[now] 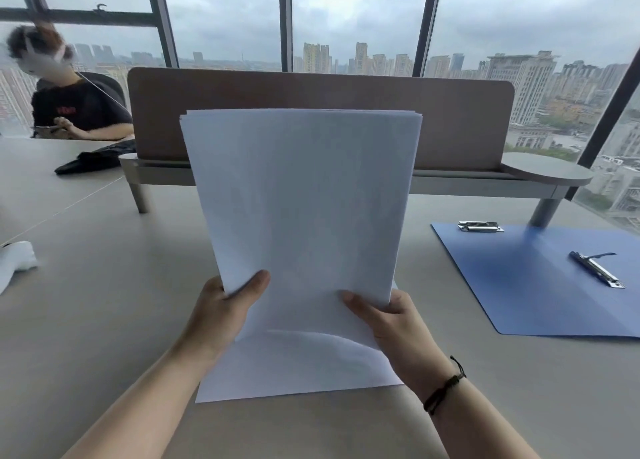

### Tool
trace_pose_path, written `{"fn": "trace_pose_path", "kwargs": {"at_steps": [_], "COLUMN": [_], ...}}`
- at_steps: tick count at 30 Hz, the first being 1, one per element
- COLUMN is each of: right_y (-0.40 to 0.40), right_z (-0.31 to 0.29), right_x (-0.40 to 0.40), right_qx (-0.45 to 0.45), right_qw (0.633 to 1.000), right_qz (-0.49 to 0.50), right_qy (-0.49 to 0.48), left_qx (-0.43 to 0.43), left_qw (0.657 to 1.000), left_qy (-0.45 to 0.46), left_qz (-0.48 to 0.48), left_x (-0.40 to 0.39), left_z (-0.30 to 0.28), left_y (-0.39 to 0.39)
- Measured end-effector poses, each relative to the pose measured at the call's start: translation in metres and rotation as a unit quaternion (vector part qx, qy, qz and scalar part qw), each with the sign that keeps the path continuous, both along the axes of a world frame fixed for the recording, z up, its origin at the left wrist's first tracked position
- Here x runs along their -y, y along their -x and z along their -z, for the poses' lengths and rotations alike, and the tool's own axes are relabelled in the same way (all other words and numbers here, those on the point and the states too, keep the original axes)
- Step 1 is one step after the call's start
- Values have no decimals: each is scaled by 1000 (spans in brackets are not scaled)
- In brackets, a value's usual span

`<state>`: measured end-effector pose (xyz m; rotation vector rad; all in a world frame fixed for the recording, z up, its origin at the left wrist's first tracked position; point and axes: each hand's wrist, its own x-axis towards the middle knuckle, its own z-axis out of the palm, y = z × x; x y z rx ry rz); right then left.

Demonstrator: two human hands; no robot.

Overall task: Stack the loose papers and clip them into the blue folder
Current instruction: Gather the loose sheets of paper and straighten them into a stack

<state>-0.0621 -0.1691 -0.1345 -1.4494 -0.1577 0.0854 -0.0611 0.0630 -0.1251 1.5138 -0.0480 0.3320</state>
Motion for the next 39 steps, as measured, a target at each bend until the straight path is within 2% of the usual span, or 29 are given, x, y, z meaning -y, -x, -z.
{"fn": "trace_pose_path", "kwargs": {"at_steps": [6,11,22,29,36,39], "right_y": [-3,-4,-10,-6,-8,-6], "right_z": [1,3,6,8,3,2], "right_x": [2,2,5,10,9,9], "right_qx": [-13,3,8,-22,4,0], "right_qw": [1000,1000,999,999,1000,1000], "right_qz": [-4,-3,28,-5,13,9], "right_qy": [-14,2,22,25,3,27], "left_qx": [-34,-59,-42,-60,-29,-43], "left_qw": [999,992,996,991,994,992], "left_qy": [-7,9,-17,-7,-60,-58], "left_qz": [29,110,75,121,84,100], "left_x": [-1,-11,-7,-9,-7,-5], "left_z": [1,2,4,10,7,7], "left_y": [-2,-2,-3,-2,-1,-1]}}
